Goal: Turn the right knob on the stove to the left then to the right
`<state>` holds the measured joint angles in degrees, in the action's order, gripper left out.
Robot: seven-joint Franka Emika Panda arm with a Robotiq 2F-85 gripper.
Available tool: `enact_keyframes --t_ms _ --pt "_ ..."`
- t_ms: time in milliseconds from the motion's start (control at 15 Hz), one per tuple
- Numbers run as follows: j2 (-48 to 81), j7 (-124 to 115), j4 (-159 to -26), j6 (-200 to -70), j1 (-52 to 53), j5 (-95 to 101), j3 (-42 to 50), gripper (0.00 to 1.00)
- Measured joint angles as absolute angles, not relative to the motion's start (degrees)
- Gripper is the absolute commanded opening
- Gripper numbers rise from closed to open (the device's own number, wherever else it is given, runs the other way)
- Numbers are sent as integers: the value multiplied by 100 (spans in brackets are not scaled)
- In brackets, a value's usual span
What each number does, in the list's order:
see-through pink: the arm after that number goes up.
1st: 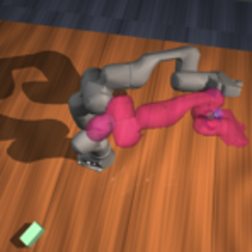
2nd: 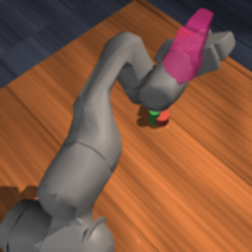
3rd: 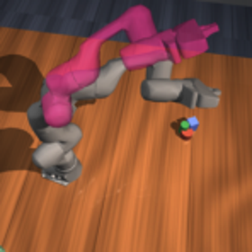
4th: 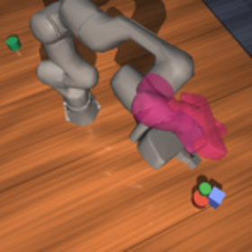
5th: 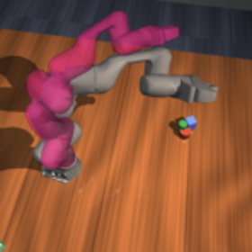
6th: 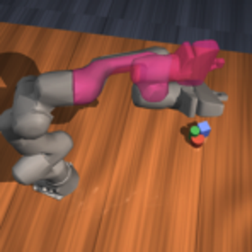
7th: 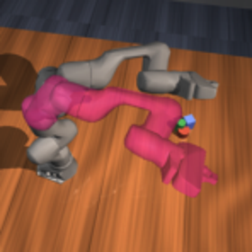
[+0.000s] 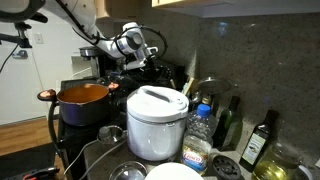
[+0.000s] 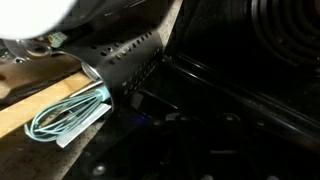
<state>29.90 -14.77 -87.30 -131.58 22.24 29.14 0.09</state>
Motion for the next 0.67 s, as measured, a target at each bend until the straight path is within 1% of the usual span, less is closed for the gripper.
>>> enact_keyframes --t_ms 67,200,400,667 --pt "3011 -1484 -8730 -13162 2224 2906 7 63" --pt "3012 -1534 -8715 -13172 2217 2898 7 76" --pt "2983 -1678 -8685 -13213 2193 2863 8 99" --pt "2917 -1781 -8685 -13252 2181 2701 2 100"
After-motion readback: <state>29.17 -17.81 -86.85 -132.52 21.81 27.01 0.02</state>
